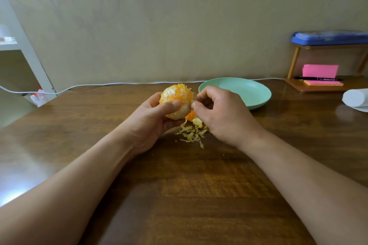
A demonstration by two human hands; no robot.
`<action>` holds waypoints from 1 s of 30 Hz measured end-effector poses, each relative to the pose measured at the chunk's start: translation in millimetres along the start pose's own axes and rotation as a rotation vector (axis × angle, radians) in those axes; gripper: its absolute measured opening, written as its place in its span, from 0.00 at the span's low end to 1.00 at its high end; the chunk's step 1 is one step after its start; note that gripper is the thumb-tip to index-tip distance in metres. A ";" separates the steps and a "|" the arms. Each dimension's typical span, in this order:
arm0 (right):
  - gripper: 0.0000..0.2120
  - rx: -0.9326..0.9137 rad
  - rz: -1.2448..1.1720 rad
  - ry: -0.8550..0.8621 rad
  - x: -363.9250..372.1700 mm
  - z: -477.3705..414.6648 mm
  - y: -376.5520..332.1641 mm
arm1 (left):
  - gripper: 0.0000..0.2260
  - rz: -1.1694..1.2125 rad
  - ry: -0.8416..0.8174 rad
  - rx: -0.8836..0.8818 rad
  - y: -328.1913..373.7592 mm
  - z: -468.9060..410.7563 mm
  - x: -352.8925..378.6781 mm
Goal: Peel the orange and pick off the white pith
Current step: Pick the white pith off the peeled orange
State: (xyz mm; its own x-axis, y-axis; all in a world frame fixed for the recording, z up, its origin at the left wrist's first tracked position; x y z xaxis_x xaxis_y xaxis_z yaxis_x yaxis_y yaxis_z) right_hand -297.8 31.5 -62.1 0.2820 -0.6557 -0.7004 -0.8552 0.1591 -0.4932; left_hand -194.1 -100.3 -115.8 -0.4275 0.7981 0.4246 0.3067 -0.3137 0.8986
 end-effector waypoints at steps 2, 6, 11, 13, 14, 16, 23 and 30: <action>0.06 0.007 0.003 0.020 -1.5 0.3 0.3 | 0.32 -0.002 0.012 0.010 -0.3 0.0 0.7; 0.05 -0.002 -0.006 0.081 -4.9 1.8 0.1 | 0.29 -0.016 0.010 0.032 -0.2 1.3 5.0; 0.06 -0.009 -0.079 0.130 -8.0 1.4 2.2 | 0.27 0.069 -0.030 -0.002 -3.4 3.8 12.9; 0.06 -0.010 -0.136 0.143 -9.7 0.7 3.3 | 0.27 0.102 -0.040 -0.033 -5.4 4.4 14.9; 0.05 -0.011 -0.169 0.143 -10.1 0.3 4.1 | 0.27 0.124 -0.042 -0.049 -6.7 4.5 15.1; 0.05 -0.002 -0.248 0.127 -8.8 -1.3 6.7 | 0.26 0.172 -0.040 -0.077 -8.8 5.1 14.8; 0.07 0.080 -0.402 0.054 -0.3 -3.7 12.9 | 0.27 0.229 -0.032 -0.119 -9.9 6.0 12.1; 0.09 0.032 -0.210 0.035 1.7 -2.4 8.1 | 0.26 0.121 -0.032 -0.029 -0.9 4.4 10.4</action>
State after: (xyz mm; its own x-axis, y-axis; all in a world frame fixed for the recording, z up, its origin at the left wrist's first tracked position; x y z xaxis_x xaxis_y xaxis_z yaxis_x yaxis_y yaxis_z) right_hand -305.3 30.0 -66.0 0.4366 -0.7021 -0.5625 -0.7649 0.0395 -0.6429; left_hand -195.1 -89.5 -112.7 -0.3615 0.7694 0.5267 0.3297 -0.4229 0.8441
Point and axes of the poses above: each hand's wrist, its own z-axis away from the middle knuckle, its own x-axis out of the palm, y = z × x, the point moved 10 cm from there along -z, towards the middle knuckle, and after that the axes turned 11 degrees about z, right-handed, at the moved point
